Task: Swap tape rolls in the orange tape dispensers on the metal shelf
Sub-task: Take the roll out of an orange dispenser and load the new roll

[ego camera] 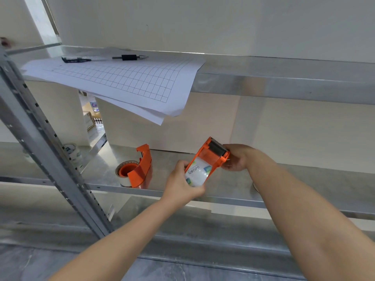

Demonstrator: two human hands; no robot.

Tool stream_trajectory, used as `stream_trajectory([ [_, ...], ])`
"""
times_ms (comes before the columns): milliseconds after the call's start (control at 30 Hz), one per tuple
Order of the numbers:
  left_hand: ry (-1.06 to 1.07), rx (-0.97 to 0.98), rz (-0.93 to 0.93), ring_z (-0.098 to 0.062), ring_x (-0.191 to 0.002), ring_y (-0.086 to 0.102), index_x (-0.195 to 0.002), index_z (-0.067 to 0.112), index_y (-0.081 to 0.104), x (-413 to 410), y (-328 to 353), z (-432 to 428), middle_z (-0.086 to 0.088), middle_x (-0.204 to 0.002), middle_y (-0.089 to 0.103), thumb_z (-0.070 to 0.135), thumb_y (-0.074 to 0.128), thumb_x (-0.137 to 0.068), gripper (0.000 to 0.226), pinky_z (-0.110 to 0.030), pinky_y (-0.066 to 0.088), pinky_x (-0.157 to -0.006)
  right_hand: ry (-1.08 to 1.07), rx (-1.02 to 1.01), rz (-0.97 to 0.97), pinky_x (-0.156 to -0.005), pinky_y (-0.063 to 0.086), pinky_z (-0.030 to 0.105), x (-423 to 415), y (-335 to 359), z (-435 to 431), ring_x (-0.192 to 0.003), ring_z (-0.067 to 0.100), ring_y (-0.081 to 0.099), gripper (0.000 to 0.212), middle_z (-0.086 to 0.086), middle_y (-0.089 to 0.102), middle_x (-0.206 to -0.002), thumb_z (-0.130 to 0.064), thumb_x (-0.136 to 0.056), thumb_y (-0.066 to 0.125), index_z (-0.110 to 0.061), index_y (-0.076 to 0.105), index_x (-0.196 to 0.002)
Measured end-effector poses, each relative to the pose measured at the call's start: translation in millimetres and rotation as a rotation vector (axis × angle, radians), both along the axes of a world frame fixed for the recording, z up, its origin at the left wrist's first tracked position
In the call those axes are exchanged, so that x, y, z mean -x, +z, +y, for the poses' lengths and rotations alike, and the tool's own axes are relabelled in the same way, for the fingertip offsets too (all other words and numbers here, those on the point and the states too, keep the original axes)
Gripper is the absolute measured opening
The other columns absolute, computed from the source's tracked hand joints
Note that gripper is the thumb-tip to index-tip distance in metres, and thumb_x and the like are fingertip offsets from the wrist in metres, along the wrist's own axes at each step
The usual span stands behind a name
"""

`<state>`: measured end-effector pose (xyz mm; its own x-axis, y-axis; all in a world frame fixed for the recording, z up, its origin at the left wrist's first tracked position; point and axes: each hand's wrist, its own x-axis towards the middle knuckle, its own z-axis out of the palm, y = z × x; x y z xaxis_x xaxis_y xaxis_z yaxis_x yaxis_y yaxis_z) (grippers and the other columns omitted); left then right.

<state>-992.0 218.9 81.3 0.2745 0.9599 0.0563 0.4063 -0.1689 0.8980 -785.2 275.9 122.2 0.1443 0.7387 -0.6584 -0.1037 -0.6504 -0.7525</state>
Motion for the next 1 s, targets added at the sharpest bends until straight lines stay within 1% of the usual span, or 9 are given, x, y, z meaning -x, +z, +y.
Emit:
stream_trajectory([
  [100,-0.016,-0.03,0.007,-0.011,-0.079,0.065,-0.098,0.027,0.042,2.0,2.6,3.3,0.004,-0.091,0.064,0.025,0.078,-0.056,0.056,-0.032,0.056,-0.063,0.132,0.068,0.123,-0.065,0.052,0.03,-10.6,-4.3,-3.2,-0.067,0.017,0.061,0.027,0.003,0.063,-0.061,-0.022,-0.087,0.049,-0.016,0.055,-0.061],
  [267,-0.06,-0.025,-0.018,-0.006,-0.076,0.062,-0.098,0.026,0.043,2.3,5.3,3.6,0.01,-0.088,0.061,0.024,0.079,-0.056,0.055,-0.013,0.048,-0.053,0.147,0.051,0.271,-0.062,0.055,0.027,-16.6,-12.7,-5.5,-0.067,0.018,0.063,0.023,0.004,0.065,-0.066,-0.018,-0.086,0.049,-0.015,0.058,-0.065],
  [400,-0.005,0.09,-0.145,-0.002,-0.079,0.059,-0.101,0.025,0.045,-2.6,6.8,8.7,0.011,-0.09,0.057,0.025,0.08,-0.061,0.053,-0.005,0.045,-0.05,0.083,0.014,0.292,-0.067,0.042,0.027,-17.6,-25.3,-10.8,-0.065,0.013,0.06,0.032,-0.002,0.068,-0.061,-0.039,-0.088,0.046,-0.021,0.059,-0.065],
  [500,0.072,0.276,-0.286,-0.007,-0.085,0.059,-0.104,0.024,0.047,-9.0,7.2,17.9,0.005,-0.096,0.06,0.026,0.075,-0.069,0.045,-0.011,0.045,-0.051,0.034,-0.111,0.416,-0.085,0.047,0.037,-12.8,-40.8,-19.8,-0.087,0.023,0.065,0.047,0.007,0.071,-0.088,-0.051,-0.091,0.036,-0.014,0.066,-0.09],
  [567,0.13,0.37,-0.387,-0.013,-0.089,0.061,-0.103,0.025,0.051,-11.5,5.3,24.9,0.001,-0.099,0.063,0.026,0.074,-0.071,0.039,-0.019,0.047,-0.058,0.062,-0.184,0.465,-0.092,0.048,0.047,-4.7,-49.5,-27.3,-0.102,0.029,0.063,0.05,0.012,0.069,-0.106,-0.05,-0.093,0.034,-0.012,0.061,-0.11],
  [667,0.211,0.458,-0.493,-0.018,-0.089,0.064,-0.11,0.022,0.055,-13.5,-0.8,34.0,-0.003,-0.098,0.066,0.023,0.072,-0.071,0.042,-0.025,0.05,-0.06,0.053,-0.289,0.499,-0.079,0.057,0.042,11.5,-60.0,-35.6,-0.1,0.028,0.067,0.049,0.012,0.071,-0.108,-0.048,-0.095,0.03,-0.014,0.06,-0.113],
  [767,0.245,0.548,-0.614,-0.023,-0.09,0.065,-0.115,0.016,0.053,-17.8,-15.2,40.0,-0.008,-0.098,0.067,0.02,0.072,-0.072,0.047,-0.031,0.053,-0.063,0.0,-0.304,0.418,-0.085,0.055,0.038,29.6,-71.3,-40.7,-0.108,0.024,0.063,0.041,0.009,0.069,-0.113,-0.046,-0.092,0.039,-0.019,0.062,-0.113],
  [900,0.223,0.696,-0.793,-0.03,-0.1,0.063,-0.119,0.005,0.056,-22.1,-37.0,45.4,-0.017,-0.108,0.067,0.019,0.066,-0.079,0.043,-0.04,0.053,-0.08,-0.07,-0.308,0.371,-0.071,0.053,0.029,44.2,-86.0,-42.2,-0.098,0.018,0.061,0.03,0.004,0.067,-0.105,-0.037,-0.09,0.05,-0.021,0.056,-0.115],
  [1000,0.151,0.826,-0.918,-0.028,-0.09,0.065,-0.109,0.004,0.061,-24.0,-47.5,48.9,-0.016,-0.095,0.071,0.022,0.056,-0.086,0.03,-0.039,0.053,-0.076,-0.14,-0.299,0.361,-0.068,0.056,0.037,50.8,-97.6,-42.9,-0.1,0.025,0.061,0.036,0.01,0.062,-0.114,-0.036,-0.089,0.053,-0.016,0.05,-0.12],
])
